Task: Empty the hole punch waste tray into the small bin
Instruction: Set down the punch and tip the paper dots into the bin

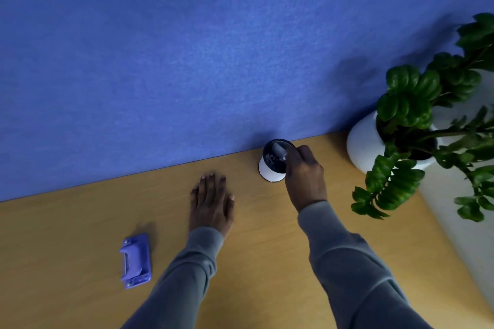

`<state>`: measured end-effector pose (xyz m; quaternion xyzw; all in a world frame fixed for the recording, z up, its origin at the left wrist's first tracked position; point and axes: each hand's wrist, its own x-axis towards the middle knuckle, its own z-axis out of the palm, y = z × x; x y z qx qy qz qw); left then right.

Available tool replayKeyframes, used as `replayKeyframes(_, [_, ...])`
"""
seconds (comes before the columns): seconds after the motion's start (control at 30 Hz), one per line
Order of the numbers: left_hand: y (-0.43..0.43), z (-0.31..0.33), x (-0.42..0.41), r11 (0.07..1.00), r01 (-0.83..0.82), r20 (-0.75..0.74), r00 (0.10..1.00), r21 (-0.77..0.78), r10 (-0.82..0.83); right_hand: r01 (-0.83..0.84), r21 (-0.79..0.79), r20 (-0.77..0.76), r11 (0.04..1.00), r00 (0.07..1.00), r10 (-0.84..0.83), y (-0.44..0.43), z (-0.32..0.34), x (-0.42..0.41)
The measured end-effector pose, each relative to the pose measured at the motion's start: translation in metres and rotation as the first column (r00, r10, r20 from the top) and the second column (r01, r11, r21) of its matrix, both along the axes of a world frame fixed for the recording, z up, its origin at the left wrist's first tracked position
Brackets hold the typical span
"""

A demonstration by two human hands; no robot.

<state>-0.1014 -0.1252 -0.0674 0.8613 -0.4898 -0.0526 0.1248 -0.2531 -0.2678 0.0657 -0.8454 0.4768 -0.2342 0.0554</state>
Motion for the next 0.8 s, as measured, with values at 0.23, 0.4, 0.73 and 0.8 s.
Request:
replayKeyframes(0.23, [0.000, -0.001, 0.001, 1.000, 0.002, -0.008, 1.000, -0.015, -0.003, 0.047, -0.032, 0.069, 0.998, 0.997, -0.045, 0.002, -0.002, -0.002])
replayKeyframes(0.4, [0.000, 0.000, 0.001, 1.000, 0.000, -0.009, 1.000, -0.008, 0.000, 0.059, 0.022, 0.149, 0.998, 0.987, -0.062, 0.005, -0.008, -0.004])
replayKeyframes(0.73, [0.000, -0.001, 0.000, 1.000, 0.002, -0.004, 1.000, -0.020, -0.002, 0.085, -0.019, 0.155, 0.996, 0.985, -0.081, 0.008, -0.010, -0.006])
replayKeyframes(0.8, [0.000, -0.002, 0.000, 1.000, -0.006, -0.009, 1.000, -0.016, 0.006, 0.060, -0.008, 0.170, 0.998, 0.984, -0.058, 0.008, -0.010, -0.006])
